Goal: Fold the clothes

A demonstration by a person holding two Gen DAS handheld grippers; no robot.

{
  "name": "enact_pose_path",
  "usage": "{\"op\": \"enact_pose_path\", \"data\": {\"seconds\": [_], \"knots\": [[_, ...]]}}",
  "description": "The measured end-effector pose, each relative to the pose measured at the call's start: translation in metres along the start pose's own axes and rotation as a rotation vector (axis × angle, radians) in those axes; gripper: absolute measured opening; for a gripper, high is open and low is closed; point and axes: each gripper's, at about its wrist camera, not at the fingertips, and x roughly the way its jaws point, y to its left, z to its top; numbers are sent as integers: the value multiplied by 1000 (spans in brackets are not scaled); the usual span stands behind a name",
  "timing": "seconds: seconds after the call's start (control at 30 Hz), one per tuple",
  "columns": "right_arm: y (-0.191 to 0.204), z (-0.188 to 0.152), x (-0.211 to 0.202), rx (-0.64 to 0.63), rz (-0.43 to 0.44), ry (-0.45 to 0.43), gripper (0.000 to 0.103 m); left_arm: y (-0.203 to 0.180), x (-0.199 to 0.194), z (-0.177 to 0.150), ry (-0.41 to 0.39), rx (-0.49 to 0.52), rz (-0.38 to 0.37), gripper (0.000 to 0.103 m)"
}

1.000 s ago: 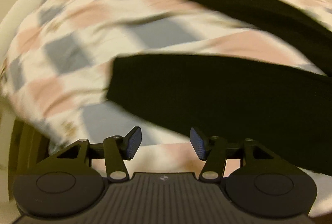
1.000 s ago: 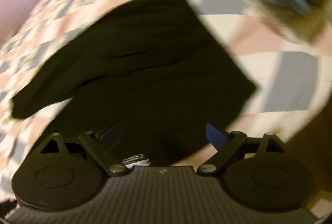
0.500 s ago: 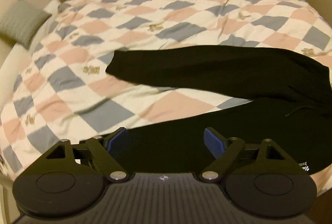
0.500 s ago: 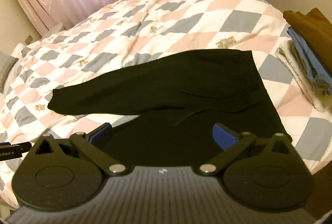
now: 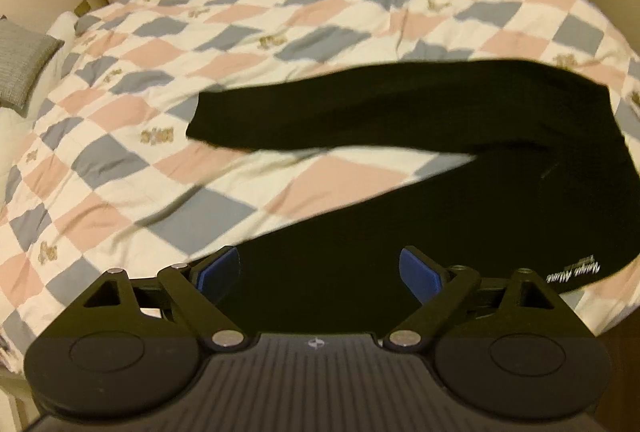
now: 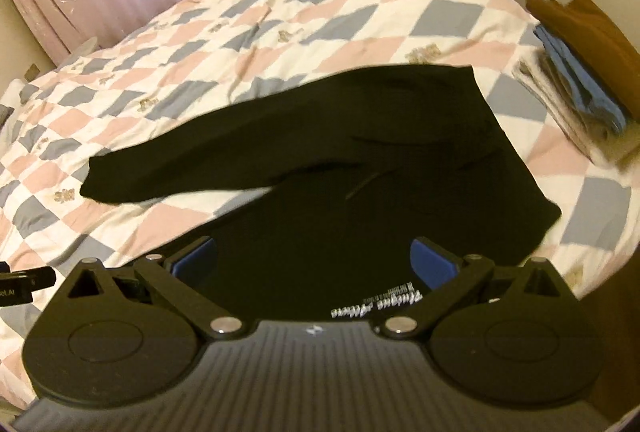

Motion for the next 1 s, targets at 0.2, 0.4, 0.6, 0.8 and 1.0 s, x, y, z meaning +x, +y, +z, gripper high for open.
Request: {"op": "enact_pose_path", "data": {"seconds": [0.2, 0.4, 0.6, 0.8, 1.0], "knots": [[-9, 4, -6, -44, 14, 19, 102, -5, -15, -15, -12, -27, 4, 92], [-33, 11, -25, -108, 29, 18, 102, -33, -31, -31, -4, -83, 15, 93], [-82, 2, -46, -135, 27, 24, 102, -76, -55, -55, -4, -124, 28, 95], [-123, -9, -61, -153, 39, 33, 102, -109, -78, -85, -2, -160, 33, 95], [-145, -19, -70, -170, 43, 44, 102, -130, -95, -106, -1, -172, 45, 96]]}}
